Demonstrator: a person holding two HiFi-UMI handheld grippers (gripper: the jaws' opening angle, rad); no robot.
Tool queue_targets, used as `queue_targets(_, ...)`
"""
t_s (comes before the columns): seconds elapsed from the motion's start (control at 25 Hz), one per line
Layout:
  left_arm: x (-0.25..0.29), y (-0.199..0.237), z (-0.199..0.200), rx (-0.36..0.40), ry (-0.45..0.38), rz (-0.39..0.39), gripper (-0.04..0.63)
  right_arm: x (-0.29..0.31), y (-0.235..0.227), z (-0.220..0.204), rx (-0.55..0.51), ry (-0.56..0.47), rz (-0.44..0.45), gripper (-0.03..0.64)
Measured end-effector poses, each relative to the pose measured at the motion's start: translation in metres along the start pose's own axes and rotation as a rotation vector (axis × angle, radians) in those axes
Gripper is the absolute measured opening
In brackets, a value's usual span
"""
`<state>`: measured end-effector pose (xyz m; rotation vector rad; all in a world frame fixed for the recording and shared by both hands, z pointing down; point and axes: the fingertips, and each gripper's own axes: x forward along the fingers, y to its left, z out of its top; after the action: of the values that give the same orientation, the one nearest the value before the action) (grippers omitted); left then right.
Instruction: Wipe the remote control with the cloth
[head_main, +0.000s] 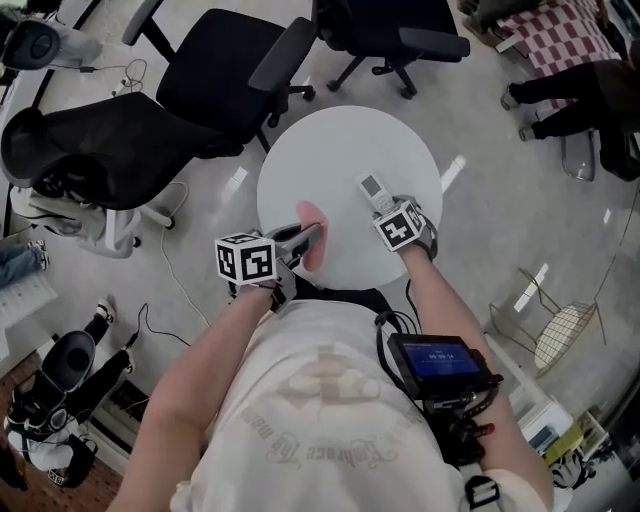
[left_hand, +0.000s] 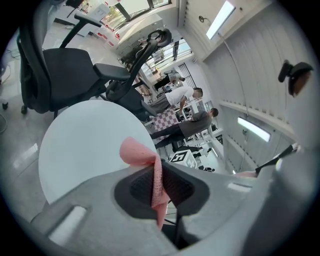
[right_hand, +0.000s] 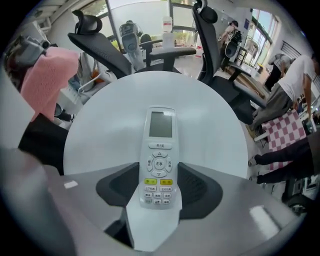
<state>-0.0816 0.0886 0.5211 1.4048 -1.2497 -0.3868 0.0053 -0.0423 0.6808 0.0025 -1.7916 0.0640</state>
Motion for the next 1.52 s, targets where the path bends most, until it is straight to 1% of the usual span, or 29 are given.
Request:
queue_targets(0.12, -0.002, 0.001, 0.001, 0.002, -0.011, 0.002, 0.026, 0.003, 0.0, 0.001, -0.038, 0.006, -0.008, 0.253)
queue_targets(0.28, -0.005, 0.001, 0.001, 0.012, -0.01, 0.006, 0.026, 0.0, 0.005, 0.008, -0.037, -0.04, 0.008, 0.259)
queue_targets(0.36, -0.002, -0.001, 0.0, 0.024, 0.003, 0.006, 0.026, -0.007, 0.004, 0.008, -0.011, -0.072, 0.008, 0.261)
queue_targets(0.48, 0.007, -0.007, 0.002, 0.055, 0.028, -0.005, 0.026, -0.019, -0.004, 0.004, 0.062, -0.121, 0.0, 0.252)
queue_targets(0.56, 0.013, -0.013, 0.003, 0.083, 0.038, -0.007, 0.026, -0.032, -0.009, 0.0, 0.128, -0.161, -0.002, 0.211)
queue_targets(0.6, 0.016, -0.016, 0.004, 0.105, 0.044, -0.006, 0.026, -0.039, -0.012, -0.002, 0.176, -0.192, -0.001, 0.191)
queue_targets(0.64, 0.019, -0.018, 0.004, 0.132, 0.05, -0.002, 0.026, -0.048, -0.016, -0.004, 0.234, -0.229, -0.002, 0.157)
queue_targets(0.72, 0.024, -0.021, 0.005, 0.187, 0.065, 0.006, 0.026, -0.07, -0.023, -0.007, 0.355, -0.326, -0.002, 0.053)
queue_targets(0.76, 0.026, -0.024, 0.006, 0.211, 0.07, 0.006, 0.026, -0.082, -0.026, -0.008, 0.404, -0.38, -0.001, 0.015)
queue_targets(0.8, 0.028, -0.028, 0.007, 0.232, 0.073, 0.001, 0.026, -0.095, -0.029, -0.008, 0.441, -0.434, 0.0, 0.005)
queue_targets(0.92, 0.031, -0.044, 0.017, 0.317, 0.072, -0.019, 0.026, -0.137, -0.034, -0.008, 0.492, -0.578, -0.018, 0.005)
queue_targets(1.08, 0.03, -0.063, 0.042, 0.472, 0.055, -0.023, 0.026, -0.188, -0.036, -0.002, 0.547, -0.758, -0.049, 0.006)
queue_targets(1.16, 0.029, -0.071, 0.052, 0.548, 0.046, -0.027, 0.026, -0.209, -0.032, -0.001, 0.573, -0.832, -0.066, 0.006)
queue_targets(1.24, 0.028, -0.078, 0.057, 0.625, 0.048, -0.035, 0.026, -0.224, -0.024, 0.0, 0.581, -0.882, -0.09, 0.006)
queue_targets(1.36, 0.024, -0.082, 0.053, 0.728, 0.071, -0.047, 0.026, -0.241, -0.007, 0.0, 0.589, -0.933, -0.123, 0.006)
queue_targets(1.52, 0.016, -0.083, 0.041, 0.802, 0.106, -0.068, 0.026, -0.253, 0.011, 0.001, 0.59, -0.957, -0.153, 0.006)
